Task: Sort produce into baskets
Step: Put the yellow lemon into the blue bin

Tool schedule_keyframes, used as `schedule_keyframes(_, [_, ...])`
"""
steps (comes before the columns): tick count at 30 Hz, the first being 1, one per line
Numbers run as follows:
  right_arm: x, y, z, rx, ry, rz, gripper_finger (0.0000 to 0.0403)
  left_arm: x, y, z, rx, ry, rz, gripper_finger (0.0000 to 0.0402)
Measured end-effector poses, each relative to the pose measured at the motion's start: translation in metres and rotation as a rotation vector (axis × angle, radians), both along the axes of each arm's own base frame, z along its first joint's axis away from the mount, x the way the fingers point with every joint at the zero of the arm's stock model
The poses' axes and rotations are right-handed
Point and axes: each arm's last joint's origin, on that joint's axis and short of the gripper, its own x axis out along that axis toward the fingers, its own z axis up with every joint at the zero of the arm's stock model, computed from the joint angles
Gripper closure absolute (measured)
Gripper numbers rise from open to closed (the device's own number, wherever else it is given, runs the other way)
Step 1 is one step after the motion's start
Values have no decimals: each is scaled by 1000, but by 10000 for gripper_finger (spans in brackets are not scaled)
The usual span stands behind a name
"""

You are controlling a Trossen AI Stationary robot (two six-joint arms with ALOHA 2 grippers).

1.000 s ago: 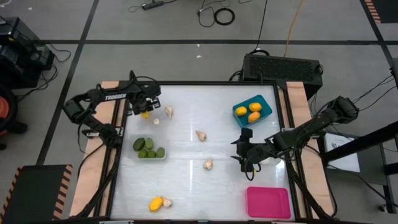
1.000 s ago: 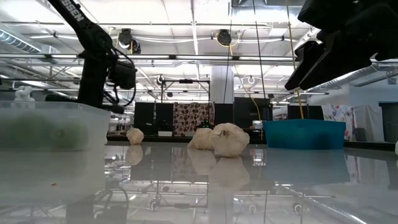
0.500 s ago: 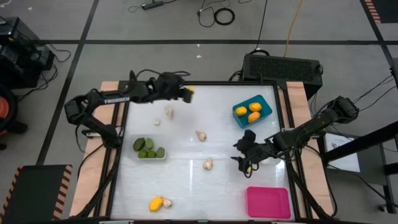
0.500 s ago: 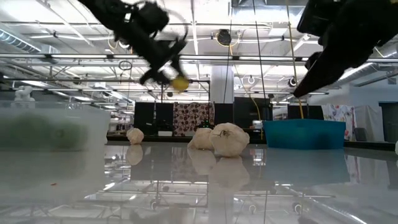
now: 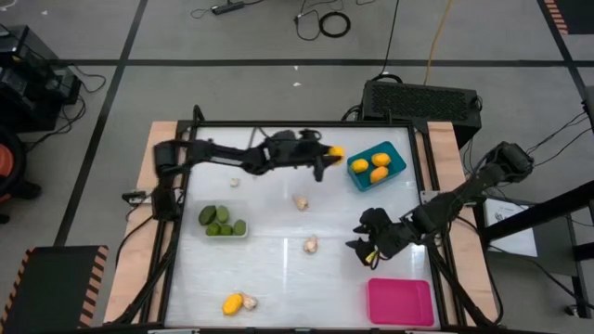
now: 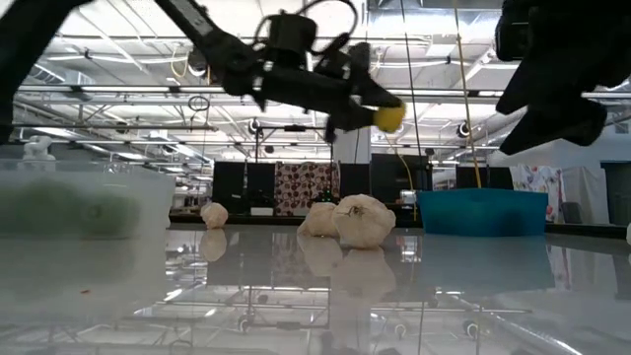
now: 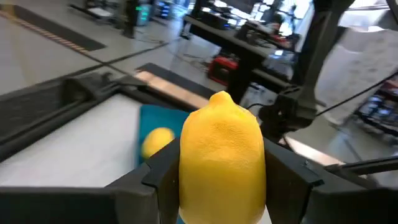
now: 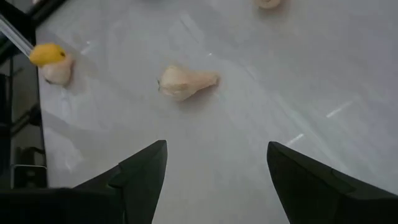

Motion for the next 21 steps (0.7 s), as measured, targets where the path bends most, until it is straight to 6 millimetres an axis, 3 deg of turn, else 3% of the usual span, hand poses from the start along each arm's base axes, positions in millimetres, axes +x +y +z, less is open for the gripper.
schedule_keyframes(6, [-5, 8, 0, 20, -20, -27, 133, 62, 10, -11, 0, -21, -73, 221])
schedule_keyframes(11, [-8, 12, 0, 19, -21, -11, 133, 98, 21, -15, -16, 34, -71, 221])
schedule_keyframes(16, [-9, 13, 0, -7, -22, -5, 133, 114, 25, -37, -10, 165, -84, 221])
schedule_keyframes(21, [-12, 9, -3, -74, 4, -28, 133, 115, 27, -42, -1, 182, -85, 221])
